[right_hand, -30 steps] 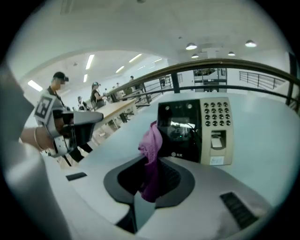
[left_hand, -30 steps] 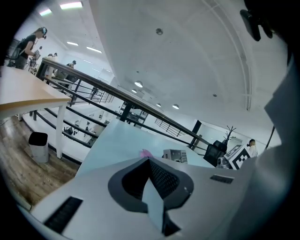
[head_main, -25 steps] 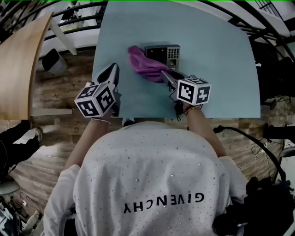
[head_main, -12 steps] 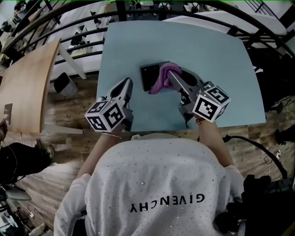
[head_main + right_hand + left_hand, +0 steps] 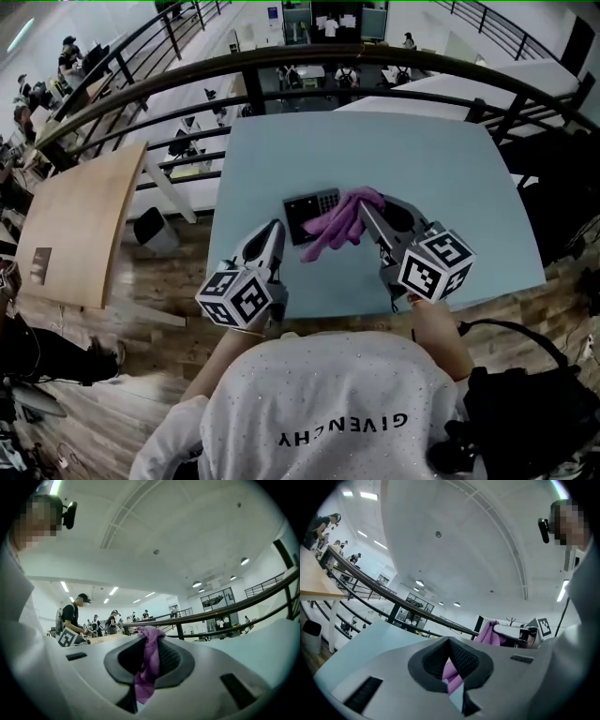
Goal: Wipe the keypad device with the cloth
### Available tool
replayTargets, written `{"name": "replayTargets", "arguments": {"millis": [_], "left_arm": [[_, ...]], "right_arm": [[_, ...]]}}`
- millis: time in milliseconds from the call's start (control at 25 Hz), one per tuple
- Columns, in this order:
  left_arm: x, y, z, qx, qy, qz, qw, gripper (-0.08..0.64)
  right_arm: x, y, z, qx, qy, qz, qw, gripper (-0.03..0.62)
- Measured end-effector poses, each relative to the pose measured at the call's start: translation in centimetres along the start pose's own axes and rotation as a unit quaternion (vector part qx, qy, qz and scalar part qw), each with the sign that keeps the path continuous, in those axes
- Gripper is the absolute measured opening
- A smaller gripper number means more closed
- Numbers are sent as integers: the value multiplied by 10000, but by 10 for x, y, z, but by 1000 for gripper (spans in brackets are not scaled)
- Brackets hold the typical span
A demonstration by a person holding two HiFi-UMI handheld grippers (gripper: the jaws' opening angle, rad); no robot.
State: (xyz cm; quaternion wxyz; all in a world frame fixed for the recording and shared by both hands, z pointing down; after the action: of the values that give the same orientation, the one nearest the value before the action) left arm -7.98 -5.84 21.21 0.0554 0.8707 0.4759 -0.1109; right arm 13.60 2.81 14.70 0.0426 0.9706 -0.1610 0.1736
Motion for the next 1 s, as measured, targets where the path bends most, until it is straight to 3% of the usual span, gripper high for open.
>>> {"name": "replayTargets", "arguments": {"millis": [240, 400, 600, 840, 1000], "left_arm": [[48, 6, -19, -157, 53, 15, 9999, 0], [77, 2, -36, -282, 223, 175, 9992, 0], [117, -6, -54, -234, 42, 318, 9992, 0], [178, -5, -74, -333, 62, 147, 9993, 0], [200, -10, -83, -373, 45, 223, 9990, 0]], "right_arm": [[31, -42, -3, -216, -191, -342, 9990, 38], [48, -75, -19, -266, -175, -362, 9988, 38], [64, -119, -31, -417, -39, -359, 9985, 38], [78, -175, -39, -561, 40, -394, 9976, 37], [90, -200, -41, -604, 77, -476, 9970, 35]]}}
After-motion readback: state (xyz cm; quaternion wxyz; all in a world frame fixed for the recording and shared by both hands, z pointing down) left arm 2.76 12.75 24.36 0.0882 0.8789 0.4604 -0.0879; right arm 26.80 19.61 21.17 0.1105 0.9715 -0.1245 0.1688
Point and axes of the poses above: the fingertips, and each gripper's own axes: y forward along the fingers, x to its right, z out of its top, the point moved 7 cm from there along -y, backward along the fingers, and after that the axes turned 11 degrees about y, right-handed, at the moved point
